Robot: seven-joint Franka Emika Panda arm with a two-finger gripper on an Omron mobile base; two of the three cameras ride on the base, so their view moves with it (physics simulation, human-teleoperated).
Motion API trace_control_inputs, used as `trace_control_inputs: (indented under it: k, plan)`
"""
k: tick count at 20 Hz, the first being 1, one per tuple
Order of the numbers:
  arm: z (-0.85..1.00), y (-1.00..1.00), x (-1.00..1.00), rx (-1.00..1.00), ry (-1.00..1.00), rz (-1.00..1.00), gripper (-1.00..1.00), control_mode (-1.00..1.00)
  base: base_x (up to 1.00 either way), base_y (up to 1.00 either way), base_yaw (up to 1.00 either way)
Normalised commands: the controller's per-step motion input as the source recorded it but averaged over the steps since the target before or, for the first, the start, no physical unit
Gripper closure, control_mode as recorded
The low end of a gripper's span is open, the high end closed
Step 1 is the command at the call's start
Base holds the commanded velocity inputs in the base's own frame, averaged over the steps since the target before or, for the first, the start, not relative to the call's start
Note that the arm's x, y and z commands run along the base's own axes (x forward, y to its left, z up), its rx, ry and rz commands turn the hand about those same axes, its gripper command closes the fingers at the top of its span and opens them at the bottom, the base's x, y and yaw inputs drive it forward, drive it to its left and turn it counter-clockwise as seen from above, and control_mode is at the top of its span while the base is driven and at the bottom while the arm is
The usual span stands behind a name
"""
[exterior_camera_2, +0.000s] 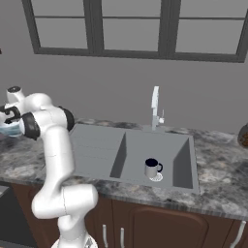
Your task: Pick the mug and place it in the sink. Pick the bowl and place it in the open cabinet and then close the cabinet.
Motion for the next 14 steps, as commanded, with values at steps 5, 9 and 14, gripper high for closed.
trace_control_inputs:
  k: [5, 9, 14]
  plan:
    - [-0.35, 0.17, -0.03, 0.01, 0.0, -0.04, 1.0, -1.0, 0.0, 0.0, 0.0]
    - [-0.26, -0.42, -0.67, 0.09, 0.01, -0.23, 1.0, -1.0, 0.0, 0.0, 0.0]
    - [-0.15, -0.78, -0.56, 0.07, 0.14, -0.35, 1.0, -1.0, 0.0, 0.0, 0.0]
